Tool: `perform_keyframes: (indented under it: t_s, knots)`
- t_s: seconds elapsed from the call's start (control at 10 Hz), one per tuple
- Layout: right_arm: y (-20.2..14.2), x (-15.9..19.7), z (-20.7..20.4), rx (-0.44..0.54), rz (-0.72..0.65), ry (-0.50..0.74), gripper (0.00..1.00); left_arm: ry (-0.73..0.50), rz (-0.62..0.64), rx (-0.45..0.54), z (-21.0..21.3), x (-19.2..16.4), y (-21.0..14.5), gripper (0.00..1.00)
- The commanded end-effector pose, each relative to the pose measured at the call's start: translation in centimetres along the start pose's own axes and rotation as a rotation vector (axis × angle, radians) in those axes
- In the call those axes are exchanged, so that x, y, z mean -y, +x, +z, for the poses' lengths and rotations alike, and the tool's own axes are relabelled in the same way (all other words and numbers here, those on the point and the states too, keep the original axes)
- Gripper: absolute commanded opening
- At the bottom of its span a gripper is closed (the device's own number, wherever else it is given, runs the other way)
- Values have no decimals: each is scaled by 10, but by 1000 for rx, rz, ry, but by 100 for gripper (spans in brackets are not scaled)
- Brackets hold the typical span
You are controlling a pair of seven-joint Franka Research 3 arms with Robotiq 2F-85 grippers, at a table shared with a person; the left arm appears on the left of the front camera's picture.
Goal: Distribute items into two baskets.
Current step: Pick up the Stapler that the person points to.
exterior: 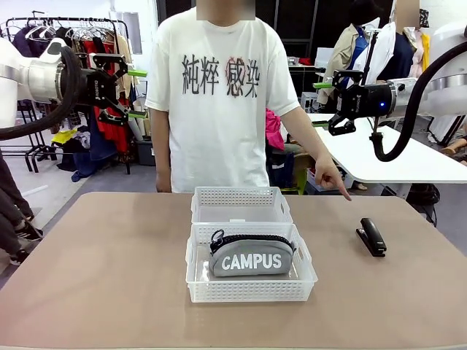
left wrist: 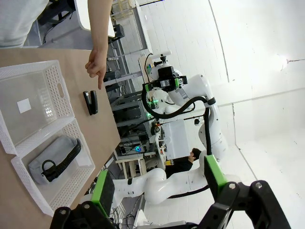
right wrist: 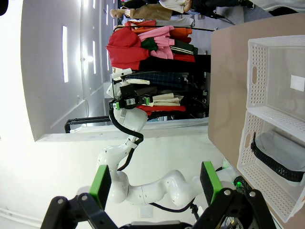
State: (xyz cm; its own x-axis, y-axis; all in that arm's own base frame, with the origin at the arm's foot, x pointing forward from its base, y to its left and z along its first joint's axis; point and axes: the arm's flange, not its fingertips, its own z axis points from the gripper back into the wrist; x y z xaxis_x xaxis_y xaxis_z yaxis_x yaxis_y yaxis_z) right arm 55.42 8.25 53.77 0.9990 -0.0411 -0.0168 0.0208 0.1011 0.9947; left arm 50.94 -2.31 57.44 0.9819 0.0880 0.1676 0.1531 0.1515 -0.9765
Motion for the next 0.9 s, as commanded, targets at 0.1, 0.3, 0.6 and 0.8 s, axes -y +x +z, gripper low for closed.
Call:
perform_keyframes:
  t_s: [0.1, 0.3, 0.6, 0.8]
  knots:
    - [0, -3, 0, 9, 5, -1, 100, -2, -3, 0, 0, 2, -1, 100]
    - [0, 0, 0, 0, 0, 0, 100, -2, -3, 0, 0, 2, -1, 100]
    - [-4, -27, -24, -53, 34, -326, 100, -2, -3, 0, 0, 2, -1, 100]
    - [-10, -43, -40, -104, 64, -550, 100, -2, -3, 0, 0, 2, -1, 100]
